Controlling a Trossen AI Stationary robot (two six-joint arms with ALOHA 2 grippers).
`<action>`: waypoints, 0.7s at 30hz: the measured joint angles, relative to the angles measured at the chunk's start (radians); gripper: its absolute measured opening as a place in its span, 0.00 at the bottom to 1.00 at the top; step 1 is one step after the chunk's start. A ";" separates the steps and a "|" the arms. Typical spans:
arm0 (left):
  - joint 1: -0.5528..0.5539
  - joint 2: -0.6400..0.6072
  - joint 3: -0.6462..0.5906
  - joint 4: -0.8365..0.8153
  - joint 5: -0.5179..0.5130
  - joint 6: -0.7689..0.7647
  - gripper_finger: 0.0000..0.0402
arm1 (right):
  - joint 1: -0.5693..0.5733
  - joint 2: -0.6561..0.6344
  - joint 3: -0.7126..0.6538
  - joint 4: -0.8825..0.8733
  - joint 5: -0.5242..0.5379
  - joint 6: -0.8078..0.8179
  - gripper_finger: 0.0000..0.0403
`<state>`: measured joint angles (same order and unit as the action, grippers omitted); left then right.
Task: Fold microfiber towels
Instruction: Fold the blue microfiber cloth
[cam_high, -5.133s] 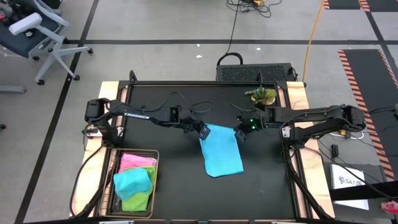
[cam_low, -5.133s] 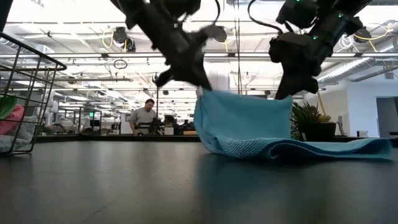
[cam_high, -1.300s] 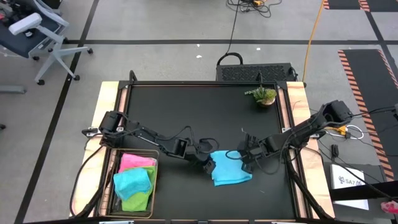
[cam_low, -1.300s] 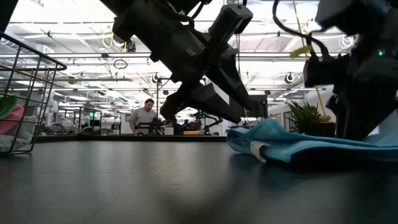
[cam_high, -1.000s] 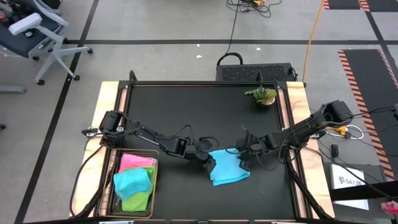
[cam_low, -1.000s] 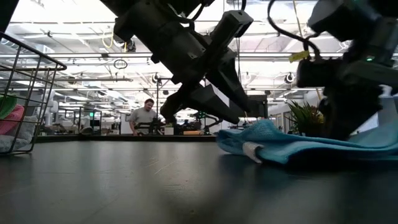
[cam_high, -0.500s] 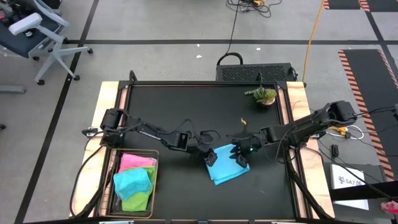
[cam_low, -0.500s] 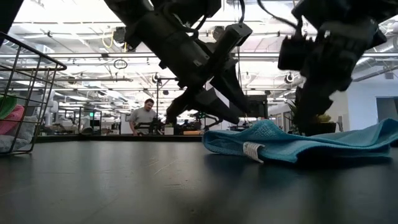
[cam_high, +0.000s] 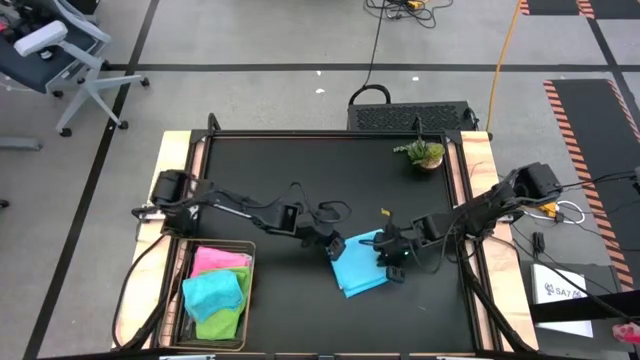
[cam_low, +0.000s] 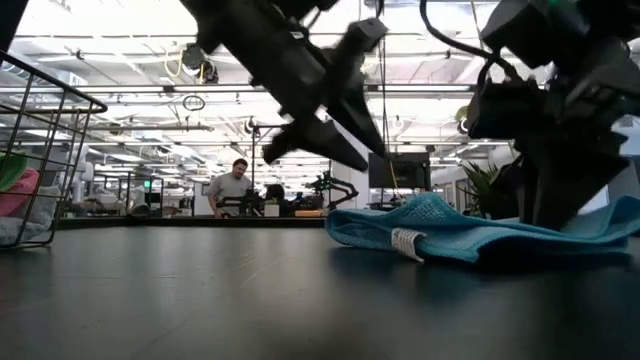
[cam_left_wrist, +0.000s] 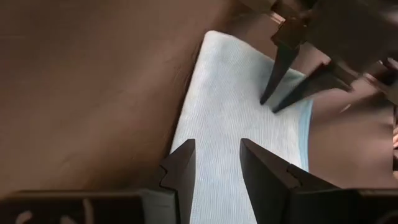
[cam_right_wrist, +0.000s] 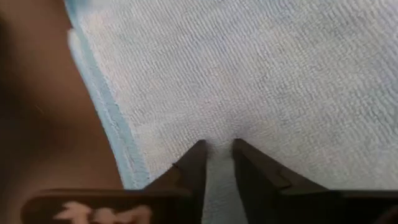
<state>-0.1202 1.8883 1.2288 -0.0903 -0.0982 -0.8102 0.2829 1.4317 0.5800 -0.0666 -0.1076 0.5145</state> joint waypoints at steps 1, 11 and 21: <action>0.000 -0.017 0.000 -0.026 -0.005 0.000 0.31 | 0.000 0.012 0.000 0.004 0.001 -0.018 0.15; -0.010 -0.203 0.001 -0.225 -0.076 -0.005 0.31 | -0.039 0.135 0.002 0.242 0.076 -0.108 0.02; -0.013 -0.267 0.000 -0.373 -0.121 -0.014 0.31 | -0.181 0.207 0.002 0.366 0.233 -0.044 0.01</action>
<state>-0.1336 1.6213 1.2288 -0.4631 -0.2195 -0.8237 0.1014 1.6386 0.5816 0.2991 0.1257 0.4702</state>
